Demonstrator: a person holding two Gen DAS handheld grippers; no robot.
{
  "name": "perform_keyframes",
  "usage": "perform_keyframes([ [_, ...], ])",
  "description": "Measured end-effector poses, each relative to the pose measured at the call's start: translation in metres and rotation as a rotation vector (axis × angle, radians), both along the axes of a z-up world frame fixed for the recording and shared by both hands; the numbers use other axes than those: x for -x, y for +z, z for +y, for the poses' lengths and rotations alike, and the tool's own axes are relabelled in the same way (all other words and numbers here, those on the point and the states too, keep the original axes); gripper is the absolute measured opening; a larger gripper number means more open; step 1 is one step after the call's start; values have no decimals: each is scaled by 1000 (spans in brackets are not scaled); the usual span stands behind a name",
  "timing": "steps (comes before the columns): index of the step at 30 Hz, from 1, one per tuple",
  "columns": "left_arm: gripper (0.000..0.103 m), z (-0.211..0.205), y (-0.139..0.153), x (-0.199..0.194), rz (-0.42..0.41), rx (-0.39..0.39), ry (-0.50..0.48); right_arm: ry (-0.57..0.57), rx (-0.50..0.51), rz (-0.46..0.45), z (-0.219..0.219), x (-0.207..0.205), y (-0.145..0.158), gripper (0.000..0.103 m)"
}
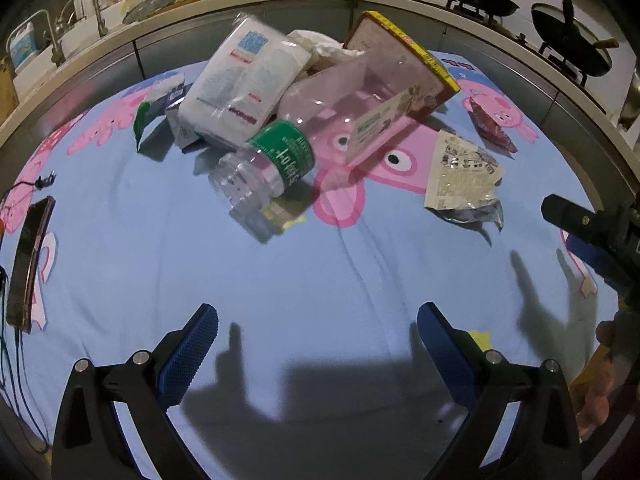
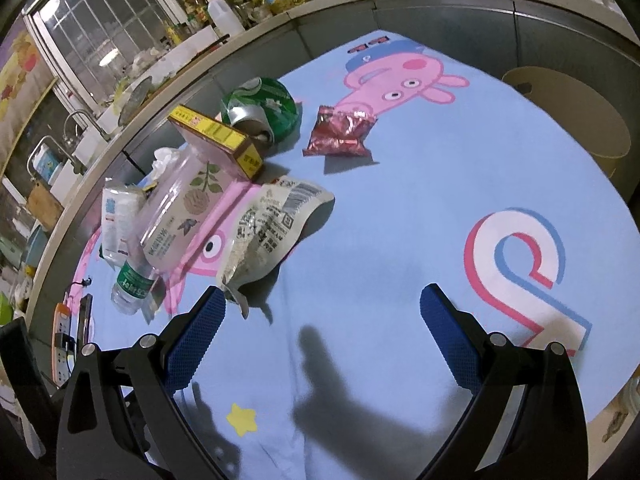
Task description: Collect trash
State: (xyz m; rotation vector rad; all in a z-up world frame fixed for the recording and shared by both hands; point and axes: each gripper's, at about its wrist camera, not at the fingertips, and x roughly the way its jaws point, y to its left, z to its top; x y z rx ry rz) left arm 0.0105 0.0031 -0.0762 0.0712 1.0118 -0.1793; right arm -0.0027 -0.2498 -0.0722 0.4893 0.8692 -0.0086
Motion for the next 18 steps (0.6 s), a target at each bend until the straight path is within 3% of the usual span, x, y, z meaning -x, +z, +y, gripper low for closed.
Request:
perform_keyframes([
  [7, 99, 15, -8, -4, 42, 28, 47, -1, -40, 70, 3, -4, -16, 97],
  [18, 99, 22, -16, -7, 71, 59, 53, 23, 84, 76, 21, -4, -18, 98],
])
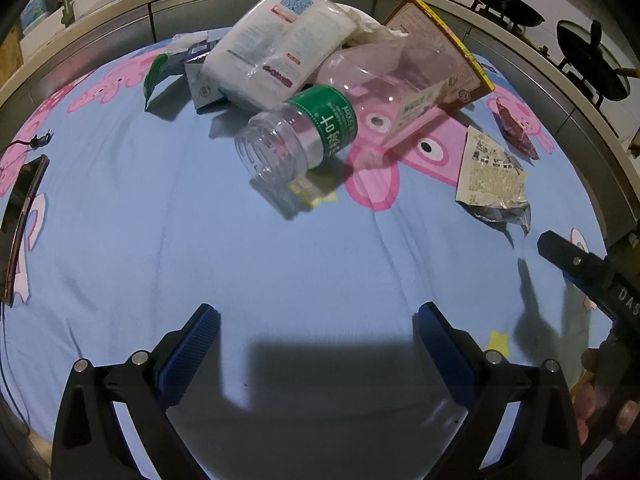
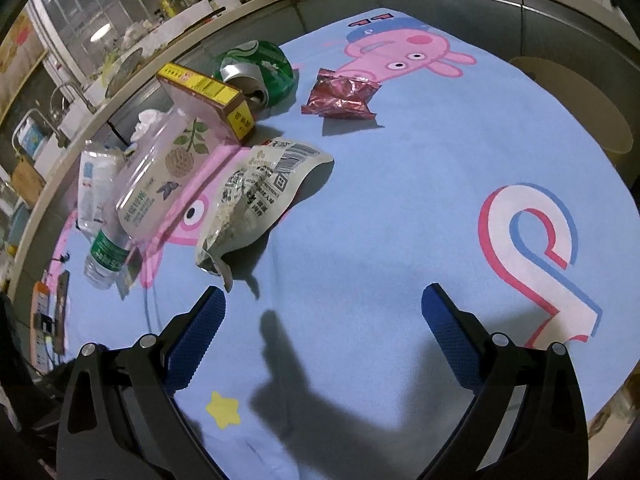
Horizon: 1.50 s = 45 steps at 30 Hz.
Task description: Collect trash
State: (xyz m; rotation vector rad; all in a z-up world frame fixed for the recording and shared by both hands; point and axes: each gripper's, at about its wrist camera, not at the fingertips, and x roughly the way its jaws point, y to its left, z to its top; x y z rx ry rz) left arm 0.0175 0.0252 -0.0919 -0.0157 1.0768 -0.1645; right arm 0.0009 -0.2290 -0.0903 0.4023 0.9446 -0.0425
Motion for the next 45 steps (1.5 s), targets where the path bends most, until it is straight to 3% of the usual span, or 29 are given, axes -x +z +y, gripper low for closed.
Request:
perform_keyframes([
  [19, 100, -22, -6, -2, 15, -105, -32, 14, 29, 1, 3, -1, 0, 98],
  [32, 99, -13, -2, -6, 33, -83, -25, 13, 20, -2, 3, 1, 0, 98],
  [40, 99, -2, 21, -14, -55, -128, 23, 15, -60, -12, 4, 0, 2, 98],
  [45, 99, 7, 28, -22, -73, -130, 33, 41, -55, -23, 15, -2, 7, 98],
])
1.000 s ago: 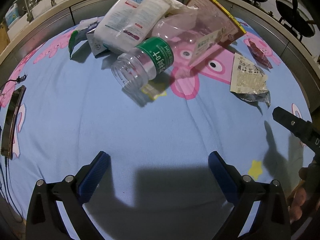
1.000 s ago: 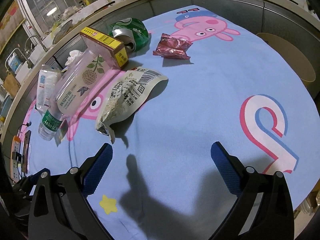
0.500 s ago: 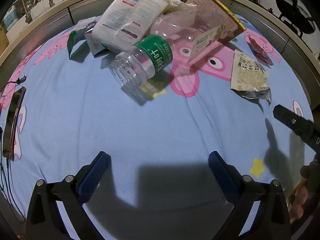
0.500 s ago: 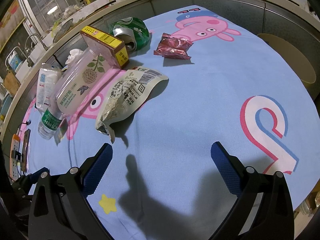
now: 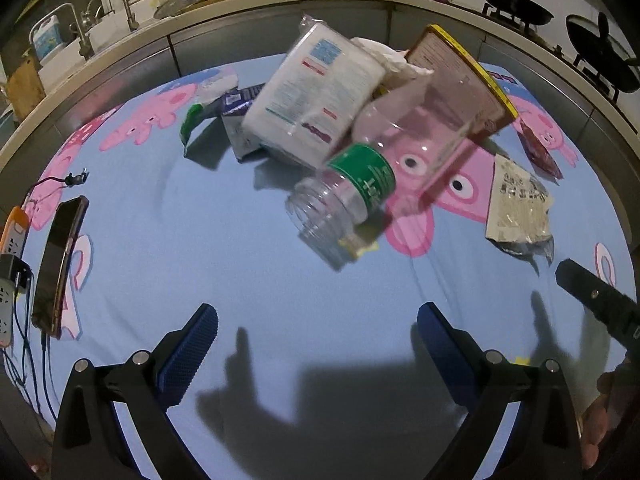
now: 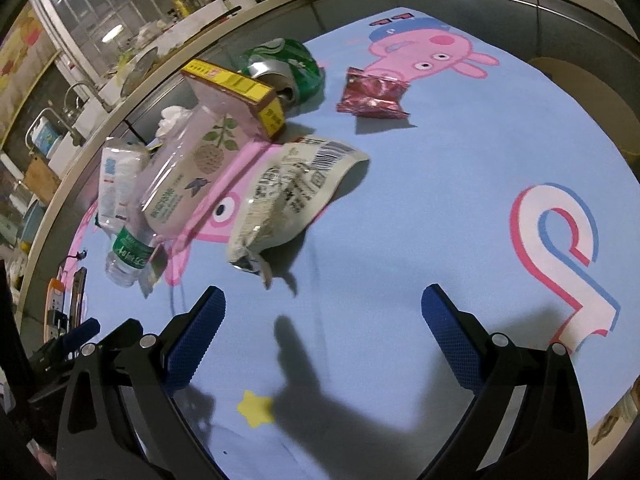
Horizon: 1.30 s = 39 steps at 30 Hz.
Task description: Collect trash
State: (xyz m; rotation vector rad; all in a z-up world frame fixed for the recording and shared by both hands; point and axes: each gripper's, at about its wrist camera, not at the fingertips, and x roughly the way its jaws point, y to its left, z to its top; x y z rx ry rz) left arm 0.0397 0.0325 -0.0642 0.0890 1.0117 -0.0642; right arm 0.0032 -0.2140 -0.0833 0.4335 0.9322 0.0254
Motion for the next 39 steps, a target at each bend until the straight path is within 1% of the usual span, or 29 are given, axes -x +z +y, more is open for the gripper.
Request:
perform_keyframes([
  [13, 99, 20, 0, -11, -9, 1, 33, 55, 23, -48, 21, -14, 19, 98],
  [26, 99, 33, 4, -25, -23, 6, 68, 82, 45, -118, 36, -37, 48, 98],
  [39, 99, 42, 7, -34, -27, 9, 91, 101, 36, -168, 44, -52, 63, 97],
])
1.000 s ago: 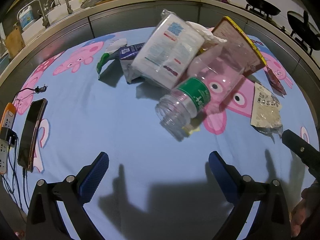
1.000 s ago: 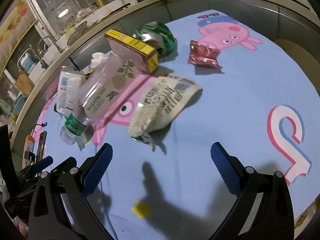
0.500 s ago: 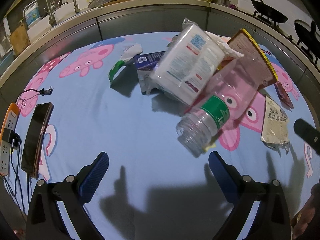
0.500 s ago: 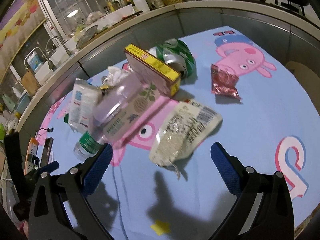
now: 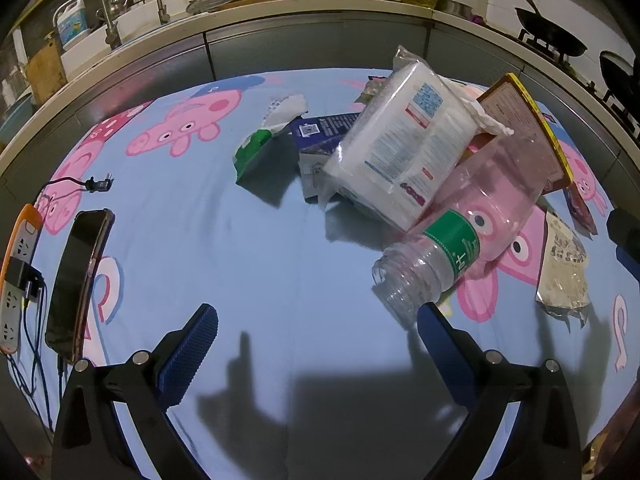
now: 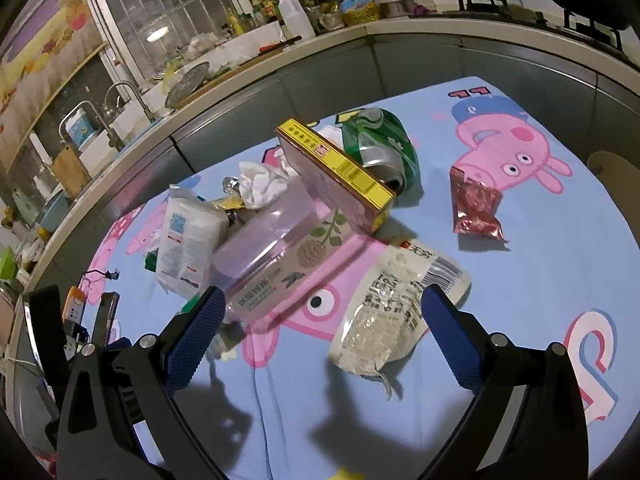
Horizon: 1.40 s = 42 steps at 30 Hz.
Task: Collect trash
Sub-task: 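Close the left gripper on the clear plastic water bottle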
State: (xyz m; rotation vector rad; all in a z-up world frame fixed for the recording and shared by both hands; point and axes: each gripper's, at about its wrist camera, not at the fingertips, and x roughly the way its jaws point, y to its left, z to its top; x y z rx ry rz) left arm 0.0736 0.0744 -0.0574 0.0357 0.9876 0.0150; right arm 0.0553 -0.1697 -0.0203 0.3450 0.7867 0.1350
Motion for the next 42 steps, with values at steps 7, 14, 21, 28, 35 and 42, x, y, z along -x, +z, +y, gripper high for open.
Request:
perform_keyframes([
  [7, 99, 3, 2, -3, -7, -3, 13, 15, 8, -35, 7, -2, 7, 88],
  [14, 99, 8, 5, -4, -23, -10, 37, 22, 9, -37, 10, -5, 8, 85],
  [21, 99, 16, 12, -3, -49, -18, 58, 27, 15, -35, 17, -7, 9, 85],
  [28, 99, 25, 24, 0, -87, -29, 85, 34, 22, -39, 21, -4, 12, 85],
  [35, 99, 33, 28, 3, -105, -29, 103, 42, 31, -48, 27, -1, 16, 85],
  [42, 99, 36, 29, 5, -108, -25, 108, 44, 36, -53, 30, 1, 18, 85],
])
